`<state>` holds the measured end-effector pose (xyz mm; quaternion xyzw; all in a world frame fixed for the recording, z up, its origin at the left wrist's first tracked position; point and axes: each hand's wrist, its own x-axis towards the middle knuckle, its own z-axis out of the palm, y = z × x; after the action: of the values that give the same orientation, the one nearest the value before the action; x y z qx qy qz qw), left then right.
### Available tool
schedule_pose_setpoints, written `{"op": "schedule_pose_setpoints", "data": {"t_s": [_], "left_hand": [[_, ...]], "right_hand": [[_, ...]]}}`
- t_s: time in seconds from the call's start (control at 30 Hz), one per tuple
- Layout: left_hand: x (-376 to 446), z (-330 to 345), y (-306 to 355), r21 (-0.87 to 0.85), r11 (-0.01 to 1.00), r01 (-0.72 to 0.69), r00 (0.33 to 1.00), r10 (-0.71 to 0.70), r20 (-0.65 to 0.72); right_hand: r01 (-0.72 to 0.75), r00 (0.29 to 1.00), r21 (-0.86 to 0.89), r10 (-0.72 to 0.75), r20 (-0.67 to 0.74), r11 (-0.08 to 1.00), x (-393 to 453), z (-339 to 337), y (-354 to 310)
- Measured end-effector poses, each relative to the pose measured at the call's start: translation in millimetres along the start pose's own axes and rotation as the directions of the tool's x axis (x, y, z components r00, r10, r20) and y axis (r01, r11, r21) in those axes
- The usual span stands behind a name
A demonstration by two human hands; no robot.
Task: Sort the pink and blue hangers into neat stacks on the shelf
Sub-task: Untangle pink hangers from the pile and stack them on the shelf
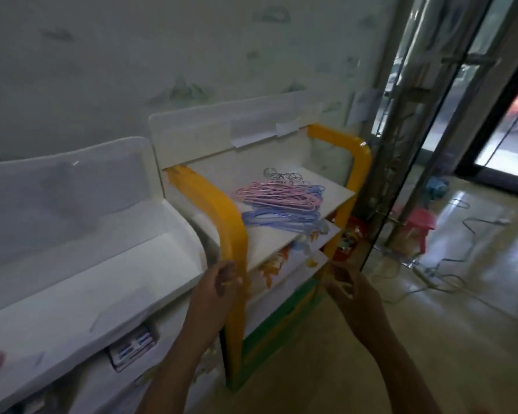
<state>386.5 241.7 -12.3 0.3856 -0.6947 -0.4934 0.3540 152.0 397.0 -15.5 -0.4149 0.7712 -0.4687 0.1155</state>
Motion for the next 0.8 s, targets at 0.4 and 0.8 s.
{"op": "schedule_pose_setpoints", "data": {"t_s": [0.4,0.8], "left_hand": [[162.9,89.8,21.1,-0.081,0.991,-0.102,0.99,0.109,0.087],[269.3,135.6,5.4,-0.031,0.993,-0.111,0.993,0.11,-0.042]], "right_hand": [[-0.027,0.997,-0.003,0.027,-0.074,1.0,144.3,-47.9,30.5],[-0.072,0.996,-0.015,0.071,-0.062,0.997,246.4,-37.5,78.8]]}}
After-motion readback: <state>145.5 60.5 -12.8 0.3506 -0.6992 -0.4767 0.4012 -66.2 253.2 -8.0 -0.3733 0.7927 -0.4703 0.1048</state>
